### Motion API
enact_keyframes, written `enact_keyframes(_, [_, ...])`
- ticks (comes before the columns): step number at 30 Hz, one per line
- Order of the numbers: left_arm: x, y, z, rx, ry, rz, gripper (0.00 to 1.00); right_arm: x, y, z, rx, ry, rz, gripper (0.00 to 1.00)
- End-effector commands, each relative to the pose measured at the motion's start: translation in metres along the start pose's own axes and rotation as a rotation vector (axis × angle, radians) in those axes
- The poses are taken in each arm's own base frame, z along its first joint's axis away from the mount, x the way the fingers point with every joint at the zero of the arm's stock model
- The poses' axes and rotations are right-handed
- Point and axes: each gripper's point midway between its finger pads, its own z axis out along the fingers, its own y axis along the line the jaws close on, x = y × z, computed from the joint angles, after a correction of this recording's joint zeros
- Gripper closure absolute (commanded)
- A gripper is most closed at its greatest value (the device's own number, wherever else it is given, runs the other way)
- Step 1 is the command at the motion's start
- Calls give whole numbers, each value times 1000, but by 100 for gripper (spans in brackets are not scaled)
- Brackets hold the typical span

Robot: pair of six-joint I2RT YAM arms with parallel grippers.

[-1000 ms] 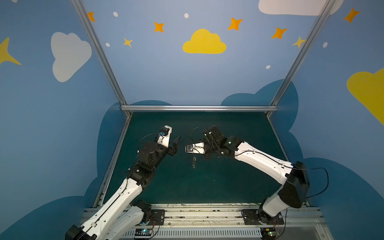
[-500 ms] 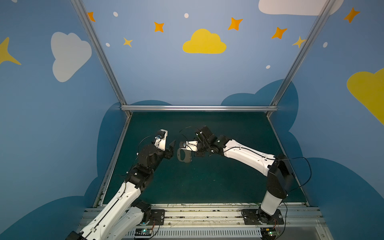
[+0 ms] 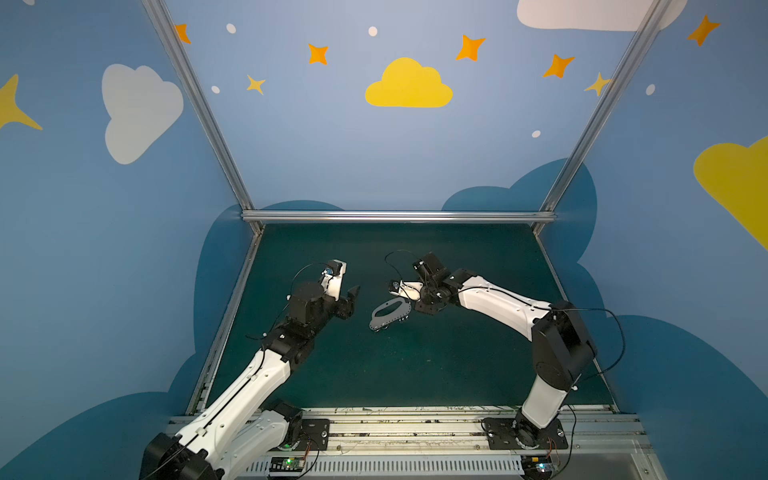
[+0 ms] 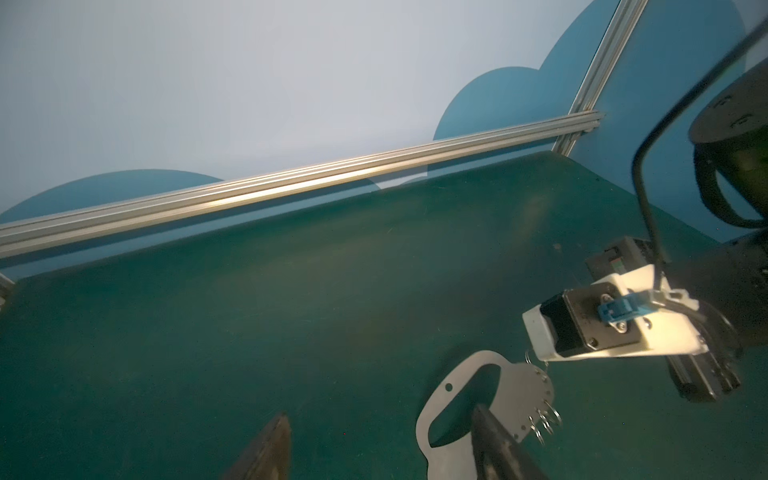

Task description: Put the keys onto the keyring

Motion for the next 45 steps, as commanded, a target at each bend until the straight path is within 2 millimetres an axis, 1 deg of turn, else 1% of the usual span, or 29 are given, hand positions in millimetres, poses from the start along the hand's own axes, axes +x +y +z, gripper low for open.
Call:
enact_keyframes(1, [-12,-8,6,51,-9,7,32,36,13,13,-77,97,18,100])
enact_keyframes(5, [-11,-14,18,81,22,17,32,73,22,22,-127,161,18,100])
enact_keyframes(10, [-9,-14,26,85,44,20,32,107,28,30,-167,218,4,100])
enact_keyframes(12, [-8,-12,28,73,49,22,32,114,28,35,-178,231,-7,97])
enact_keyframes(15, [-4,-8,30,51,62,30,31,122,26,41,-194,258,-1,87])
enact_keyframes(17, [0,-3,30,26,74,40,31,123,21,42,-181,270,15,77])
enact_keyframes(20, [2,9,25,-39,66,43,28,127,11,36,-149,280,41,55])
enact_keyframes(21, [2,14,23,-60,61,43,27,130,7,32,-133,286,55,34])
enact_keyframes(22, [3,19,20,-77,61,42,27,134,3,27,-122,291,67,26])
enact_keyframes(23, [4,25,16,-104,62,39,26,138,-1,22,-108,299,83,25])
enact_keyframes(24, [4,36,11,-155,56,31,24,145,-8,16,-94,307,120,19])
enact_keyframes(25, [8,47,6,-204,54,20,21,151,-21,9,-48,303,182,12])
enact_keyframes(27, [16,71,-6,-292,45,-17,13,157,-41,-8,32,247,311,11])
enact_keyframes(28, [21,83,-12,-335,36,-45,4,160,-54,-18,95,199,392,11])
enact_keyframes(29, [28,95,-18,-379,29,-73,0,160,-64,-28,143,145,474,12])
enact_keyframes(30, [37,112,-24,-439,18,-116,0,160,-76,-41,189,66,592,12])
enact_keyframes(32, [55,139,-35,-540,-7,-183,0,165,-92,-62,259,-97,799,12])
enact_keyframes(34, [76,168,-48,-690,-26,-269,0,175,-99,-78,330,-243,962,12])
enact_keyframes(35, [85,175,-49,-716,-19,-291,0,179,-101,-83,369,-292,995,11])
enact_keyframes(36, [94,179,-48,-733,-11,-302,0,182,-99,-84,398,-333,993,12])
enact_keyframes(38, [106,182,-43,-741,-19,-296,0,192,-95,-79,461,-362,973,11])
enact_keyframes(39, [109,184,-40,-744,-34,-299,0,201,-93,-76,480,-373,1034,11])
enact_keyframes(40, [109,183,-37,-729,-53,-302,0,206,-91,-74,472,-403,1102,12])
enact_keyframes(42, [112,179,-26,-681,-52,-287,0,208,-86,-66,487,-446,1081,12])
enact_keyframes(43, [114,181,-22,-683,-47,-286,0,209,-82,-62,494,-455,1076,12])
enact_keyframes(45, [112,180,-14,-648,-51,-255,0,209,-72,-54,505,-495,1031,12])
